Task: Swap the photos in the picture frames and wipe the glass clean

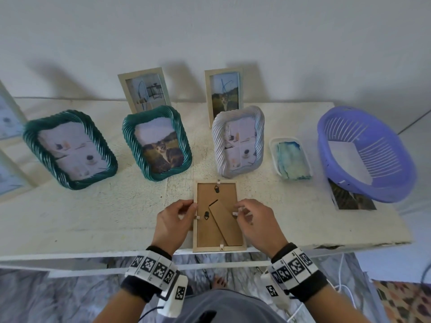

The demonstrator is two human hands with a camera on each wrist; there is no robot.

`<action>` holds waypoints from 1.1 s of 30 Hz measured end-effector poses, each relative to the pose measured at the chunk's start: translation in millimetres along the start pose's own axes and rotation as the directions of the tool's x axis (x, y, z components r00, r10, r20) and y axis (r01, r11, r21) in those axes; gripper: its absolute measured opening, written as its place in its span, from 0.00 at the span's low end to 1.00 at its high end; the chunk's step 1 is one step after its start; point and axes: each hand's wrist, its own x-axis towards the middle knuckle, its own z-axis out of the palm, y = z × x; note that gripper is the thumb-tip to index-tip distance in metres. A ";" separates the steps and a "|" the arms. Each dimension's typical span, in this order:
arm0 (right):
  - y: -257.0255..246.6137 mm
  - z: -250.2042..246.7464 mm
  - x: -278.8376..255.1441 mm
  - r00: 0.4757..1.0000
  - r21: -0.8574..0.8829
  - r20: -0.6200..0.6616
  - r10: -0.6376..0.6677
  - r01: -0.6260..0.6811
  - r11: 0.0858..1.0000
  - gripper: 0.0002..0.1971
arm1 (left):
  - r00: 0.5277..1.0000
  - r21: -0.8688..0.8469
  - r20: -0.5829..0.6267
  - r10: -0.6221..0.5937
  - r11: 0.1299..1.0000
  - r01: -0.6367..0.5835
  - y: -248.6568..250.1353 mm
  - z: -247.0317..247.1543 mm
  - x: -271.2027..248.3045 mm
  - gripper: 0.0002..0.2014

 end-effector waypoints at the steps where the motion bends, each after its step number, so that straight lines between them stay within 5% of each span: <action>1: 2.4 1.4 0.3 1.000 -0.018 -0.001 -0.012 0.012 1.000 0.11 | 0.999 0.062 -0.011 0.043 0.997 -0.042 1.0 0.8 -1.0 0.08; 6: 7.6 4.3 -1.3 0.996 -0.130 0.084 0.037 -0.026 0.991 0.18 | 0.989 0.105 0.026 0.148 0.983 -0.150 3.9 4.5 -5.8 0.16; 20: 10.0 -0.2 12.9 0.987 -0.131 0.158 -0.001 0.022 0.991 0.04 | 0.976 0.199 0.070 0.204 0.956 -0.214 -11.7 7.4 -5.9 0.25; 33: 23.7 -11.7 4.8 0.979 0.089 0.205 -0.020 0.002 0.996 0.20 | 0.975 0.225 0.120 0.188 0.951 -0.211 -9.4 6.9 -6.8 0.27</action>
